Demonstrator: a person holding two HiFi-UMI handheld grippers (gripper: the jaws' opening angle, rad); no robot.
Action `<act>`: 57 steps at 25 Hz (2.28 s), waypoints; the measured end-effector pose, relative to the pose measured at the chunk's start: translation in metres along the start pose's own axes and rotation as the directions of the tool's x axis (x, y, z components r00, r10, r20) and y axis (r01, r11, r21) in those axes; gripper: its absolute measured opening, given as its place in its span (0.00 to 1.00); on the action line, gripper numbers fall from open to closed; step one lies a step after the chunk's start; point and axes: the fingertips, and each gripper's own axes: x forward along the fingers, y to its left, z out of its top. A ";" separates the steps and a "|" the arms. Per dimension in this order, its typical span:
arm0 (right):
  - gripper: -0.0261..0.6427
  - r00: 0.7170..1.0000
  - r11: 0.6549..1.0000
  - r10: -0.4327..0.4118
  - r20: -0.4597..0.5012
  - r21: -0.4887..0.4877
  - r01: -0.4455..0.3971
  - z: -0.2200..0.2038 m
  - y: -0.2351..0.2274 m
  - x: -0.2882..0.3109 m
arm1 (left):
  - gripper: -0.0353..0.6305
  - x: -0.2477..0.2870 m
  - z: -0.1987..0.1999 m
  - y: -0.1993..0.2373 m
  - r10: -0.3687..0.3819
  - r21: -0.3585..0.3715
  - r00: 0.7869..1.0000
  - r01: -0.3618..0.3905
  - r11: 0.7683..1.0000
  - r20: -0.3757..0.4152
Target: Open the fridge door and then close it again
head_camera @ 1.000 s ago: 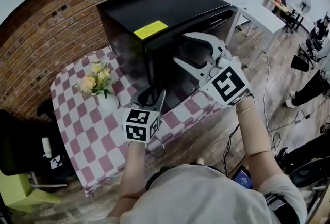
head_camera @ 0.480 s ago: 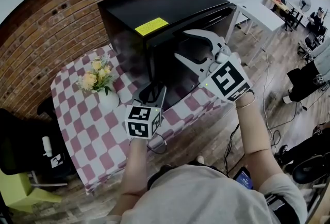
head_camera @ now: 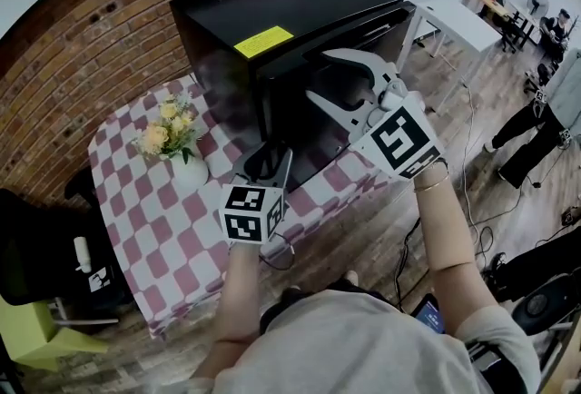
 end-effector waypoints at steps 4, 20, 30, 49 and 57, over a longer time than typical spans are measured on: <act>0.33 1.000 1.000 0.003 0.030 0.014 -0.003 0.000 0.003 -0.016 | 0.26 -0.007 -0.002 -0.016 -0.027 0.009 1.000 0.027 1.000 0.010; 0.42 0.982 0.946 -0.188 0.029 0.273 0.173 -0.024 0.024 -0.072 | 0.25 -0.022 -0.012 -0.057 -0.205 0.033 0.979 0.205 0.978 0.004; 0.43 0.977 0.865 -0.213 -0.007 0.464 0.192 -0.040 0.067 -0.103 | 0.25 -0.030 -0.014 -0.100 -0.385 0.060 0.923 0.384 0.921 -0.004; 0.45 0.886 0.628 -0.409 -0.218 0.637 0.447 -0.083 0.107 -0.175 | 0.17 -0.030 -0.024 -0.224 -0.720 0.095 0.689 0.725 0.682 -0.083; 0.34 0.784 0.517 -0.489 -0.381 0.597 0.613 -0.119 0.098 -0.224 | 0.17 -0.019 -0.027 -0.278 -0.788 0.079 0.609 0.793 0.604 -0.092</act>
